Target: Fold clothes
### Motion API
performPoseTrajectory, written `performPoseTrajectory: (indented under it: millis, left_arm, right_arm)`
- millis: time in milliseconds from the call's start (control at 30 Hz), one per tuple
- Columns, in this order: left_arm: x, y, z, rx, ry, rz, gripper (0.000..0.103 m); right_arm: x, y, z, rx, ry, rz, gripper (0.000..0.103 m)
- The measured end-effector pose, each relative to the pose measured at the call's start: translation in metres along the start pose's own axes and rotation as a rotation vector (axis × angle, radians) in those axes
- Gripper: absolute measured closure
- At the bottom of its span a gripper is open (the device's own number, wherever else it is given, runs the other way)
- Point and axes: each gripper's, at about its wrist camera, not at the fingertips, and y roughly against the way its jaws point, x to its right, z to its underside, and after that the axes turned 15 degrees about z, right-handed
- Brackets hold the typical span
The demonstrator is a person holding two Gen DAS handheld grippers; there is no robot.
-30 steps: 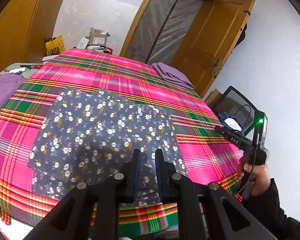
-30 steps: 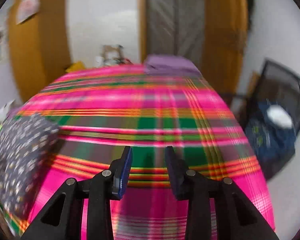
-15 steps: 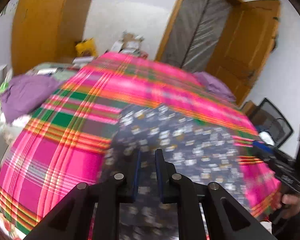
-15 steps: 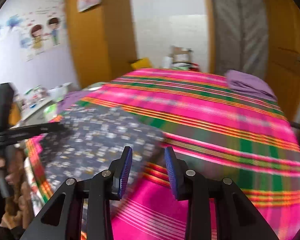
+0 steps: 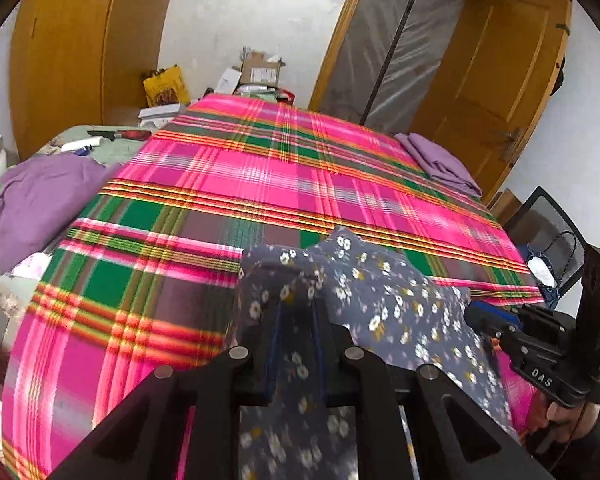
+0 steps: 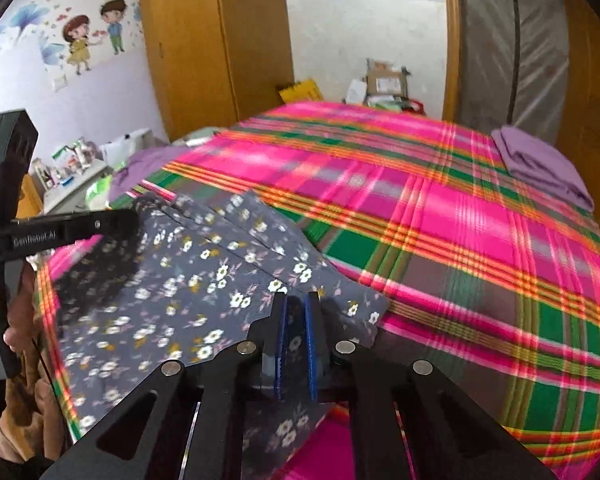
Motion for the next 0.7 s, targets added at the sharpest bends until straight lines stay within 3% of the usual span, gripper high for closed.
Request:
performPoseTrajectory:
  millis: [200,500,700]
  left_arm:
    - [-0.005,-0.012,0.003,-0.018,-0.008,0.022,0.089]
    - [-0.016,-0.010,0.009,0.023,0.041,0.080,0.089]
    - [-0.001,0.007,0.008,0.030,0.027,0.054,0.089]
  right_arm:
    - [0.002,-0.009,-0.001,-0.006,-0.007,0.000,0.095]
    - [0.005,-0.015,-0.003,-0.018,-0.015,-0.010,0.094]
    - [0.006,-0.014,-0.002,-0.018,-0.023,-0.016,0.094]
